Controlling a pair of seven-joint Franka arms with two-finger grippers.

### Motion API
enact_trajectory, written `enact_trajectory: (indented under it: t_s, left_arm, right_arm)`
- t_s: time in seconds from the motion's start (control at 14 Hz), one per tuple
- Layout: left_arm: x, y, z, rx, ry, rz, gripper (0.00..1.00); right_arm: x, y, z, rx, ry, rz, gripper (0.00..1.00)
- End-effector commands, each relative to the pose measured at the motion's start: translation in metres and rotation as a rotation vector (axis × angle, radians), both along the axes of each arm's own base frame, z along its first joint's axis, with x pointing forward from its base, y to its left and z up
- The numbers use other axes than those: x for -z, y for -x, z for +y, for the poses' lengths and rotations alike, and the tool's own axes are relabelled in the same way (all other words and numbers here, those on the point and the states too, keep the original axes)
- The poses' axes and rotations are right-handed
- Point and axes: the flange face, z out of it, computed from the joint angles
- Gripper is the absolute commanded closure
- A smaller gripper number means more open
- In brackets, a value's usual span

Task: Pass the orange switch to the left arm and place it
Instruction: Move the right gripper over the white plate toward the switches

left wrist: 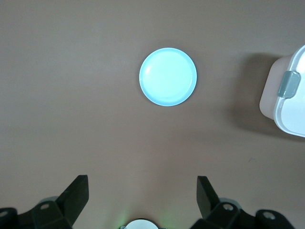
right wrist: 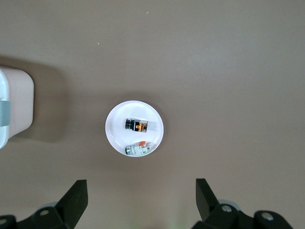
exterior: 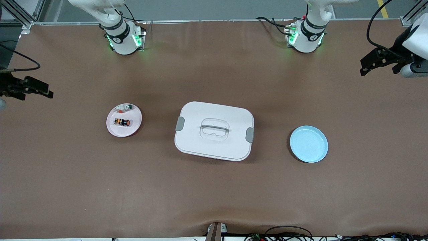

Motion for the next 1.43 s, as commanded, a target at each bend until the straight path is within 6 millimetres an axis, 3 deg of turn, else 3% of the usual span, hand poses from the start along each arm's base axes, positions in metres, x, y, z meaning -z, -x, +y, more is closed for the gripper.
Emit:
enact_trajectory:
  t_s: [0.0, 0.43, 0.71, 0.93, 1.14, 1.36]
  left_arm:
    - [-0.003, 0.004, 0.002, 0.015, 0.014, 0.008, 0.00]
    - [-0.002, 0.001, 0.004, 0.012, 0.010, 0.006, 0.00]
    - [-0.004, 0.002, 0.005, 0.010, 0.011, -0.001, 0.00]
    - [-0.004, 0.002, 0.006, 0.009, 0.009, -0.001, 0.00]
    - [-0.004, 0.002, 0.017, -0.012, 0.015, 0.001, 0.00]
    - [-0.008, 0.004, 0.018, -0.012, 0.015, -0.002, 0.00]
  right_arm:
    - [0.036, -0.023, -0.007, 0.009, -0.016, 0.035, 0.00]
    - [0.076, -0.024, -0.025, 0.044, -0.002, 0.106, 0.00]
    - [0.142, -0.003, -0.031, 0.095, -0.055, 0.095, 0.00]
    - [0.176, 0.015, -0.023, 0.104, -0.057, 0.064, 0.00]
    - [0.210, 0.033, 0.004, 0.121, -0.040, 0.027, 0.00]
    - [0.231, 0.045, 0.032, 0.145, -0.026, 0.007, 0.00]
